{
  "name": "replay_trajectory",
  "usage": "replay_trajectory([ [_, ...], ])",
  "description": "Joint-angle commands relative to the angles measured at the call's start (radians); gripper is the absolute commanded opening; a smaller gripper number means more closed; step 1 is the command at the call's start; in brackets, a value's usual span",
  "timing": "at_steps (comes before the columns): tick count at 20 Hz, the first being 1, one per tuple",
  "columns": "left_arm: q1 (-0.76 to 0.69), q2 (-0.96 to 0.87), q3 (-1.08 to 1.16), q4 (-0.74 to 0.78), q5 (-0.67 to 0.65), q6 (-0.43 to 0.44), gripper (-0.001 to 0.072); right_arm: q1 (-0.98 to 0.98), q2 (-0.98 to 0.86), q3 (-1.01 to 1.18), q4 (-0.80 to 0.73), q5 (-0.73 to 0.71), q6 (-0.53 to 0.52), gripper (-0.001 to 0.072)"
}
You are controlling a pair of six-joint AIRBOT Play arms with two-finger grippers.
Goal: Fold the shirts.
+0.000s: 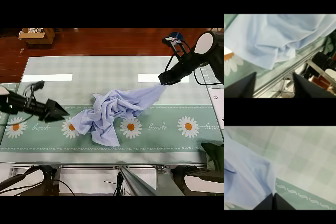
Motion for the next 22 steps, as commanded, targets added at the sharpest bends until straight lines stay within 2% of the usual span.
replay_trajectory([
  [1,0.036,0.031,-0.214,0.005,0.196,0.009,0.0665,0.0,0.0,0.0,0.002,-0.006,0.0,0.0026],
  [6,0.035,0.032,-0.229,0.001,0.372,0.01,0.0666,0.0,0.0,0.0,0.002,-0.006,0.0,0.0026],
  [9,0.024,0.017,-0.229,-0.001,0.432,0.01,0.0666,0.0,0.0,0.0,0.002,-0.007,0.0,0.0025],
  [11,-0.011,-0.014,-0.229,-0.053,0.47,0.014,0.0665,0.0,0.0,0.0,0.001,-0.007,0.0,0.0026],
  [13,-0.067,-0.057,-0.226,-0.17,0.504,0.065,0.0646,0.0,0.0,0.0,0.001,-0.006,0.0,0.0026],
  [14,-0.101,-0.079,-0.223,-0.209,0.525,0.068,0.0563,0.0,0.0,0.0,0.001,-0.006,0.0,0.0026],
  [15,-0.14,-0.103,-0.218,-0.23,0.55,0.068,0.0523,0.0,0.0,0.0,0.001,-0.005,0.001,0.0026],
  [16,-0.175,-0.128,-0.212,-0.237,0.566,0.057,0.0513,0.0,0.0,0.0,0.0,-0.005,0.001,0.0026],
  [17,-0.201,-0.15,-0.204,-0.236,0.565,0.054,0.0392,0.0,0.0,0.0,-0.003,-0.005,0.0,0.0026],
  [19,-0.233,-0.184,-0.19,-0.236,0.546,0.067,0.004,0.0,0.0,0.0,-0.005,-0.004,0.0,0.0026],
  [22,-0.212,-0.18,-0.167,-0.236,0.491,0.09,0.0025,0.0,0.001,0.0,-0.009,0.005,0.001,0.0026],
])
